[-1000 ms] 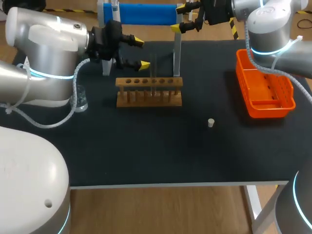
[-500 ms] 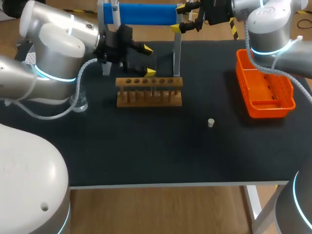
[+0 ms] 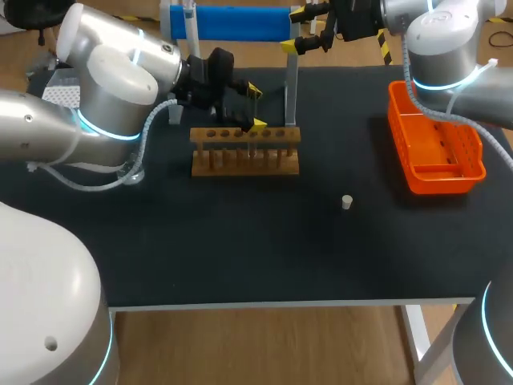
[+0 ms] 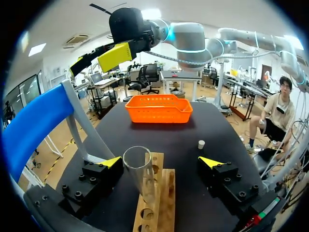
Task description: Invert the test tube, pick up the pipette, mount the tip to pipette, aspirate from beaker and dispense into the tube, eject the tip, return the pipette, and cap with the stopper.
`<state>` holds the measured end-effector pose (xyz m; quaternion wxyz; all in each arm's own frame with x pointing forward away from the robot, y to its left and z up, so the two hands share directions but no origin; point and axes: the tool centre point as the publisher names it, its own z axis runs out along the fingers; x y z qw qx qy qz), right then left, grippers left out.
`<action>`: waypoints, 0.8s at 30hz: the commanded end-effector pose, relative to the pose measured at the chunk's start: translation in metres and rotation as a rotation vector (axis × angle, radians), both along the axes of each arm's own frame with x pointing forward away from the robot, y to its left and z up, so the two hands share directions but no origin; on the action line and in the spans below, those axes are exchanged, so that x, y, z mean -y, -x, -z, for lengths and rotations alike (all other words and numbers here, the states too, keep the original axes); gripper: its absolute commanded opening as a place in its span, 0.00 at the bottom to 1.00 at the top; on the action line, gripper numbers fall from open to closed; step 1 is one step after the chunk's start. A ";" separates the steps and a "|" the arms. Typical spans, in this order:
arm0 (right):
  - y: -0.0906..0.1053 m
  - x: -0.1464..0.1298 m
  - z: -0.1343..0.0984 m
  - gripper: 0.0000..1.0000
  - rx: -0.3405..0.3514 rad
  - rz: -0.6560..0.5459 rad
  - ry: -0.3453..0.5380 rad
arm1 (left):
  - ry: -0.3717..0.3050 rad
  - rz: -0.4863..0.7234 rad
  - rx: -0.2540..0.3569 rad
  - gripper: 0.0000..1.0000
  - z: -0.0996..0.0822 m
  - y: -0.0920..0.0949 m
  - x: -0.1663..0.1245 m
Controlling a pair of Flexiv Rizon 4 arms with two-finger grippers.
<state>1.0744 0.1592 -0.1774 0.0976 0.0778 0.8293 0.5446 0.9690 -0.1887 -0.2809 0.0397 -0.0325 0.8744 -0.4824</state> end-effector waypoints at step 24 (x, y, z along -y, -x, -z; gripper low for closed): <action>0.000 0.001 0.000 1.00 -0.002 -0.002 0.001 | -0.039 -0.006 0.014 1.00 0.012 -0.012 0.005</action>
